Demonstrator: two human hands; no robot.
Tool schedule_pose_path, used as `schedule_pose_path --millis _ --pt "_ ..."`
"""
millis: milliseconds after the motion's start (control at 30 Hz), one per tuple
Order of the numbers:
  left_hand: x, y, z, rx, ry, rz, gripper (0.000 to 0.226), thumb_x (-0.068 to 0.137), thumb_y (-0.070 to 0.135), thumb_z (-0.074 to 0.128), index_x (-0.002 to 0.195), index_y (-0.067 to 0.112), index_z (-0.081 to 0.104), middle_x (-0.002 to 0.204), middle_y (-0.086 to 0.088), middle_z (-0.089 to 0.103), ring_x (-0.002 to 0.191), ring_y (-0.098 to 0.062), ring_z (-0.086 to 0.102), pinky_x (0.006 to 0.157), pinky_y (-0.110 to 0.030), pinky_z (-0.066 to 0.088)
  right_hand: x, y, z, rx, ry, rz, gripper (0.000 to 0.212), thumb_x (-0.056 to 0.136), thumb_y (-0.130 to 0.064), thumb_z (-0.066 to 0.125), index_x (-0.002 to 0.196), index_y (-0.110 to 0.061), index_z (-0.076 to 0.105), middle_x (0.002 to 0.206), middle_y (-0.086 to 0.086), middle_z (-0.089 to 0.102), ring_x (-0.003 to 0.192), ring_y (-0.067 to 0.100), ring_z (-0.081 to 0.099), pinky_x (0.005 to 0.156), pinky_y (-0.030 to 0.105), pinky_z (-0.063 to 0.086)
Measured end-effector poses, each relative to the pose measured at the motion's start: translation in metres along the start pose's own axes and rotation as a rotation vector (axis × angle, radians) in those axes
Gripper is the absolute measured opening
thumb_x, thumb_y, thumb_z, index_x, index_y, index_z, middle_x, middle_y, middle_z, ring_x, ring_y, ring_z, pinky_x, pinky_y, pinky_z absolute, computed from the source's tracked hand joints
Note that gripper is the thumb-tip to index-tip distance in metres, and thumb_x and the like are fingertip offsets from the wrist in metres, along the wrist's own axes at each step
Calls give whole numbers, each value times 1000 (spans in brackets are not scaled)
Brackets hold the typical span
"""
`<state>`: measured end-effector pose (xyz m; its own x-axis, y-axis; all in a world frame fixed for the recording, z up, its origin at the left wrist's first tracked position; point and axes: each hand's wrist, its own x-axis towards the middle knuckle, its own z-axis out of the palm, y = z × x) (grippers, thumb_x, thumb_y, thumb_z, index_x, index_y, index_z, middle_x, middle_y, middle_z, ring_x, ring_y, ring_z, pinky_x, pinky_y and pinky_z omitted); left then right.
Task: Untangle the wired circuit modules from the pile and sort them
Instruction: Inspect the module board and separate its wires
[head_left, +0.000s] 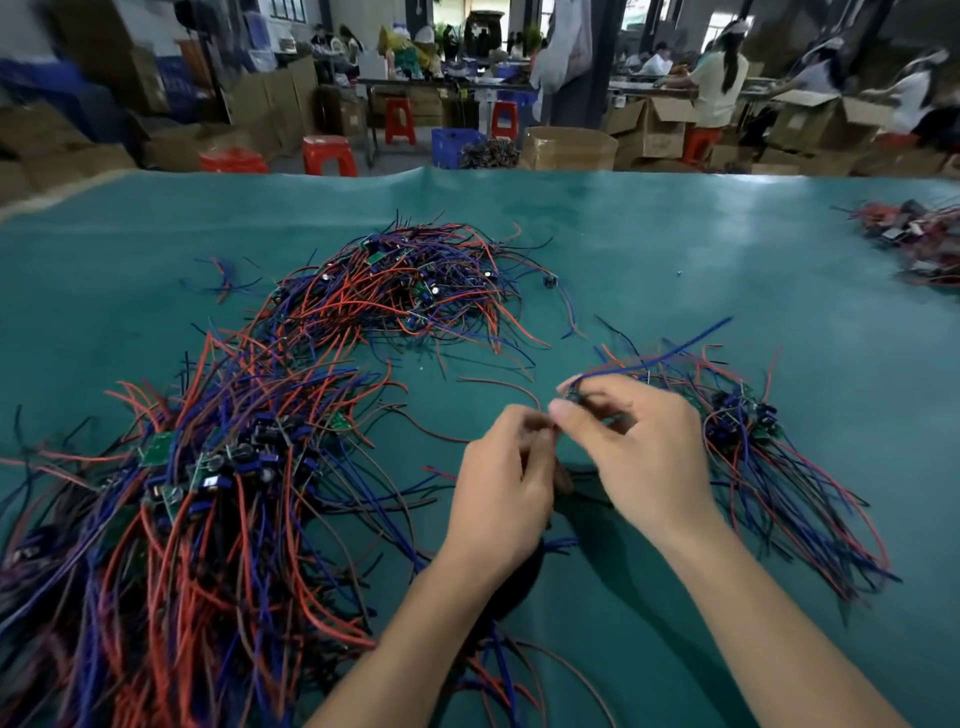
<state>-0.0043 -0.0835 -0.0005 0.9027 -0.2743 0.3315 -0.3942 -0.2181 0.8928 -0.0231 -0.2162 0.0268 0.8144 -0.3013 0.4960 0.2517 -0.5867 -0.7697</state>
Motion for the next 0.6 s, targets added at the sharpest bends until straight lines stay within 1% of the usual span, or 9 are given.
schedule_pose_path --millis 100,133,200,267,367,400,467,533,600 --pt "2 1 2 -2 -55 9 15 95 18 49 82 17 58 62 4 71 48 -10 59 56 -24 47 10 5 -14 29 197 -29 8 84 -32 75 83 -24 75 71 -16 71 62 3 62 67 45 59" --pt "2 2 3 -5 -66 11 16 93 19 50 80 18 58 63 5 71 51 -8 61 58 -23 48 14 6 -20 89 257 -23 4 85 -31 75 84 -28 76 72 -16 71 63 3 61 65 45 59" --pt "0 4 3 5 -81 17 17 94 20 52 79 19 61 65 8 72 56 -5 63 63 -21 50 20 2 -31 250 383 -1 7 86 -29 74 83 -35 77 73 -16 71 63 6 60 60 36 55" --pt "-1 4 1 29 -69 22 17 93 20 53 79 18 63 66 11 72 58 -2 63 62 -18 48 27 -11 -41 352 504 -6 7 87 -28 74 82 -34 76 72 -16 70 59 7 56 57 29 50" --pt "-1 3 -1 67 -36 -2 19 92 17 53 77 19 64 67 10 72 62 -4 64 68 -23 53 37 -49 -45 369 590 -74 7 91 -29 70 86 -28 74 74 -8 66 58 11 53 54 33 46" --pt "0 3 -1 73 -33 -19 19 92 16 52 77 19 64 68 9 72 64 -5 65 71 -26 55 41 -66 -42 378 560 -114 8 91 -29 69 86 -28 75 73 -5 66 60 13 53 53 36 45" --pt "0 5 -1 80 -37 -23 19 92 15 52 76 17 63 67 7 71 65 -8 65 72 -30 54 48 -104 -24 372 381 -188 12 90 -29 71 79 -30 75 68 -5 68 60 16 55 52 40 45" --pt "-1 8 -3 58 -21 0 15 86 18 53 75 14 60 68 0 70 60 -11 60 65 -26 51 50 -141 9 340 85 -229 17 90 -30 73 73 -27 76 65 0 71 57 18 57 53 46 48" --pt "-5 8 -5 24 -18 -19 21 76 23 51 78 9 66 82 -12 73 72 -24 62 70 -30 51 53 -168 46 254 -191 -240 32 90 -39 74 76 -11 78 69 10 73 58 30 62 58 51 55"
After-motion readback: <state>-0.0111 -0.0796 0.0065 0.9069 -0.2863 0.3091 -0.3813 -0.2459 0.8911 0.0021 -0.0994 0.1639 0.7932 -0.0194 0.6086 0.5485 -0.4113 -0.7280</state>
